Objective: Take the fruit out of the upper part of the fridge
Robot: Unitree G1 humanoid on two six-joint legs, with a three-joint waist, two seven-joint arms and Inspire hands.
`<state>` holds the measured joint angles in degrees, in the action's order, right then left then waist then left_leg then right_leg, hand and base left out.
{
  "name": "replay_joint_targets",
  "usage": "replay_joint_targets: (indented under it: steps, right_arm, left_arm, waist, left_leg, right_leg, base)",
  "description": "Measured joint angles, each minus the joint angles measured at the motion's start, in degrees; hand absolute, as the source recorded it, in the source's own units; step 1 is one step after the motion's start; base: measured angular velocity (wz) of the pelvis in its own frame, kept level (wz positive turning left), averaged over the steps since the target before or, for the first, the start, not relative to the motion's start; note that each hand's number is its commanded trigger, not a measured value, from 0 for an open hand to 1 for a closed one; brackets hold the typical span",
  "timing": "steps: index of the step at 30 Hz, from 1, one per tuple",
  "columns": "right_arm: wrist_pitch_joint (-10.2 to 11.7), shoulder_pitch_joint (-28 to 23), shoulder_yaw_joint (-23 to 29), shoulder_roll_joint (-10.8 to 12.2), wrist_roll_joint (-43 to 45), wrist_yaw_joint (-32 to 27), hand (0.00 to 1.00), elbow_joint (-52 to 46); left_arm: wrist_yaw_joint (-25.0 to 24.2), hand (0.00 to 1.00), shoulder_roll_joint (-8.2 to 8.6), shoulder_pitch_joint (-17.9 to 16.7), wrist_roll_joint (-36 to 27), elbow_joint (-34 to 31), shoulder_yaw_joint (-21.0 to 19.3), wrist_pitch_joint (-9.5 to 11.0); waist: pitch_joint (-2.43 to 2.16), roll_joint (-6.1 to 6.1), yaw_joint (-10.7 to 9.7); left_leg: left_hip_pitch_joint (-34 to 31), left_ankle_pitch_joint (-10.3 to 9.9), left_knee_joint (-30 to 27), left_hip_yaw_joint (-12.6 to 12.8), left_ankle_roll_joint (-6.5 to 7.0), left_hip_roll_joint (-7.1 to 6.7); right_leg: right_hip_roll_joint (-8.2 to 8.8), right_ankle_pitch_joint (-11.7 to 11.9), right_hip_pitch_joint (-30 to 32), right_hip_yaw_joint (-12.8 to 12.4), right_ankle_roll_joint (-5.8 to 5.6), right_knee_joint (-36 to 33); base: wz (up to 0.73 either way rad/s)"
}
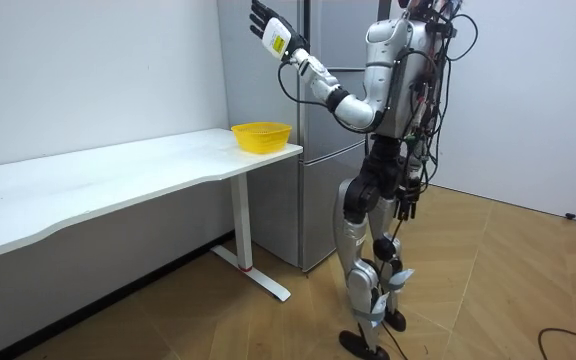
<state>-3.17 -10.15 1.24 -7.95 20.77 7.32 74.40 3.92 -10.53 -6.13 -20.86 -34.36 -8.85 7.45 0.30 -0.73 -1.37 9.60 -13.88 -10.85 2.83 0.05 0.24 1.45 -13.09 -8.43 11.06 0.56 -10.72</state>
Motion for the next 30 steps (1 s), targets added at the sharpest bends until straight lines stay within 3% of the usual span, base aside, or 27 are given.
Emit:
replay_joint_targets:
  steps: [2,9,17,19,30]
  right_arm:
    - [0.0,0.2,-0.1,0.0,0.0,0.0,0.0,0.0]
    - [-0.1,3.1,-0.2,-0.1,0.0,-0.6,0.0,2.2]
    - [-0.3,4.4,-2.3,-0.3,0.3,-2.2,0.0,3.4]
    - [-0.7,4.5,-2.3,-0.4,0.3,-2.2,0.0,3.6]
    - [-1.9,4.5,-2.2,-0.9,0.3,-0.1,0.0,3.7]
  left_arm:
    - [-2.1,0.0,0.01,0.3,-0.3,-0.2,0.3,-0.2]
    - [-9.6,0.0,-0.02,4.0,-1.0,-0.4,2.3,-3.4]
    - [-15.3,0.0,-0.01,4.1,-1.6,-0.3,5.4,-5.7]
    - [-17.2,0.0,-0.01,4.1,-3.1,-0.3,5.4,-6.0]
    - [-24.0,0.0,-0.01,4.1,-4.8,-0.3,5.8,-8.6]
  waist:
    - [-0.21,-0.33,0.0]
    - [-0.03,-0.25,-1.4]
    - [0.25,-0.78,-2.0]
    - [0.14,-1.04,-1.9]
    - [-0.15,-1.46,-3.0]
  left_leg:
    - [-0.1,0.0,0.0,0.1,0.0,0.0]
    - [0.1,0.0,0.2,0.2,0.0,0.16]
    - [-0.1,0.0,0.2,0.5,0.0,0.32]
    - [-0.4,0.0,0.1,1.7,-0.01,0.45]
    - [-0.4,0.0,0.0,1.9,-0.01,0.45]
  right_leg:
    - [-0.21,0.0,0.2,0.0,0.01,0.0]
    - [-0.37,0.1,-0.4,-0.1,0.07,0.0]
    - [-0.5,0.1,-0.1,-0.2,0.14,-0.1]
    - [-0.57,0.2,0.7,-0.9,0.26,-0.2]
    - [-0.62,0.2,1.6,-2.1,0.26,-1.0]
  base:
    - [-0.04]
    - [0.01]
    - [-0.01]
    - [-0.14]
    - [-0.05]
